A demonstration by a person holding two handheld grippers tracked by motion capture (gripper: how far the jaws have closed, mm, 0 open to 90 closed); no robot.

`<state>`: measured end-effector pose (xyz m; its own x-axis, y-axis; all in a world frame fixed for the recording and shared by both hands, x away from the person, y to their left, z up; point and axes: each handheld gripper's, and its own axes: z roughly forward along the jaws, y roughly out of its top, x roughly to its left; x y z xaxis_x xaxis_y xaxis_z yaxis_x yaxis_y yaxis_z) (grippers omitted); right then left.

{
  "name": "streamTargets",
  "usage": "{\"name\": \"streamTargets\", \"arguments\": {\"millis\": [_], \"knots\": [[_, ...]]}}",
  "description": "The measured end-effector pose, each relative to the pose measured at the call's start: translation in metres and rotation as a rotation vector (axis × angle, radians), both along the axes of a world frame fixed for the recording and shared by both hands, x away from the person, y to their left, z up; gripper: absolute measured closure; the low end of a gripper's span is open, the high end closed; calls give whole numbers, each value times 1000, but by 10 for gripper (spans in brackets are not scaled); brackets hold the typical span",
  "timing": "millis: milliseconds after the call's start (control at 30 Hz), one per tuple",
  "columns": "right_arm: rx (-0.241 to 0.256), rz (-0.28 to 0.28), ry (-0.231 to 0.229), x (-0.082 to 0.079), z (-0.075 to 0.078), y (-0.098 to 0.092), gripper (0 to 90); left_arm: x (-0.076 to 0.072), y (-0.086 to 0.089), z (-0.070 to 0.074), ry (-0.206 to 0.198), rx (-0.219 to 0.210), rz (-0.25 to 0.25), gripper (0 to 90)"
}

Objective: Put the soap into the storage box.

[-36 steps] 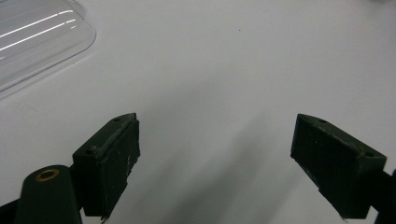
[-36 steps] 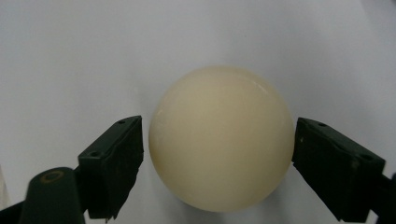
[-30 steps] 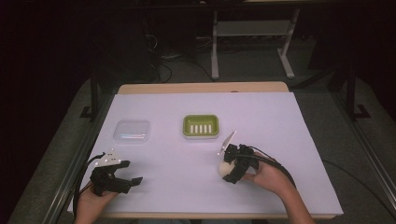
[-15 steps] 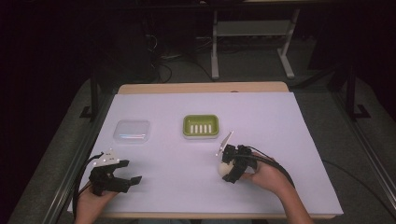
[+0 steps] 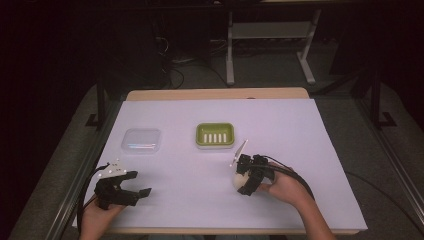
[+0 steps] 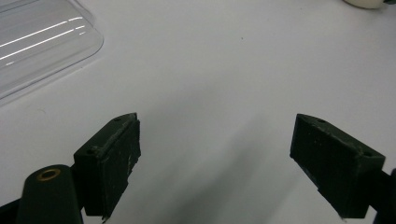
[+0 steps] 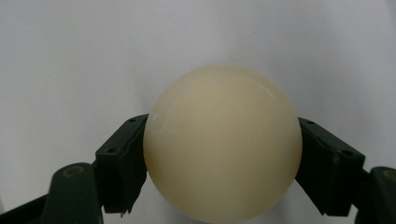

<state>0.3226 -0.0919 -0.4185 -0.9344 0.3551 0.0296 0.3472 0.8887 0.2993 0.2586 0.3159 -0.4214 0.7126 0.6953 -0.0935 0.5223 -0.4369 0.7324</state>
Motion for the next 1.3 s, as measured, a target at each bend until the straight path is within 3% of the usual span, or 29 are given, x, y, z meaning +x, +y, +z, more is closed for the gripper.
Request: {"name": "streamTargets", "arguments": {"millis": [567, 867, 1300], "knots": [[30, 10, -8, 11, 21, 4, 240, 1, 3, 1, 2, 6, -1, 154], [45, 12, -9, 20, 30, 7, 240, 0, 2, 2, -5, -20, 5, 153], [55, 15, -13, 31, 38, 9, 240, -1, 3, 2, -3, -25, 5, 153]]}}
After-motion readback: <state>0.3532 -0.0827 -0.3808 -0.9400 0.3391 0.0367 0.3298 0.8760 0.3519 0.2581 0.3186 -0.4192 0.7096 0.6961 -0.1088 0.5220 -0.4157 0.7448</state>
